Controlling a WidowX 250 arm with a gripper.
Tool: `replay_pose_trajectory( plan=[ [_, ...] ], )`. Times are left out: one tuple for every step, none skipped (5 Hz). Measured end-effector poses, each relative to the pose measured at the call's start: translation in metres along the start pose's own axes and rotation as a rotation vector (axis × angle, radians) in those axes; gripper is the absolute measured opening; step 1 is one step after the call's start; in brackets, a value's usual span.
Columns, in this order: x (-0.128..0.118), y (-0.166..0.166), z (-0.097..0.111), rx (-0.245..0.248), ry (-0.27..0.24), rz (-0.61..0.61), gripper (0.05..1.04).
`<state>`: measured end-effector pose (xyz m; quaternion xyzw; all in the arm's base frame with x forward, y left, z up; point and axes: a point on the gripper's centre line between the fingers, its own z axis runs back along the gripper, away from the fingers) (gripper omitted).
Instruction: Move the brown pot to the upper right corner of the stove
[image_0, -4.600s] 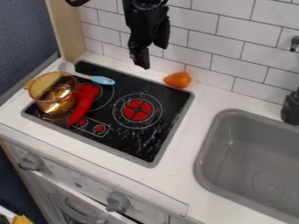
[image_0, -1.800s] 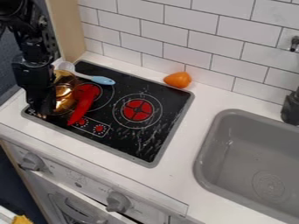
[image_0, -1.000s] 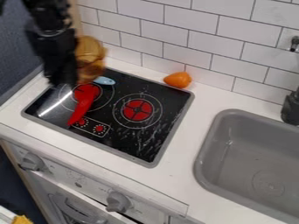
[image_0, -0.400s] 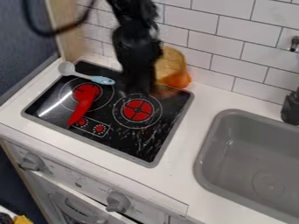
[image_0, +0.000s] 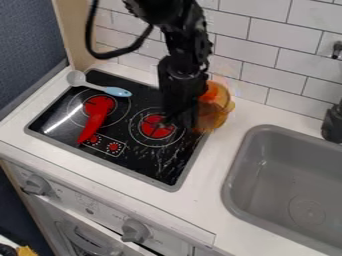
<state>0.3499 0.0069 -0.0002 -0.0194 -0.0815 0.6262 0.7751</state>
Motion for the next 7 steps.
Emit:
replay_pose_trajectory(
  plan=[
    [0.0,0.003,-0.007,0.027,-0.025,-0.013,0.077],
    [0.005,0.006,-0.006,0.049,-0.056,-0.012,0.104],
    [0.009,0.011,-0.006,0.08,-0.078,-0.004,0.282],
    [0.008,0.007,0.002,0.059,-0.071,-0.005,0.568],
    [0.008,0.006,0.012,0.046,-0.054,-0.003,0.878],
    [0.013,0.0,0.034,-0.007,-0.046,0.015,1.016],
    [0.025,-0.005,0.063,-0.085,-0.044,0.052,1.01]
  ],
)
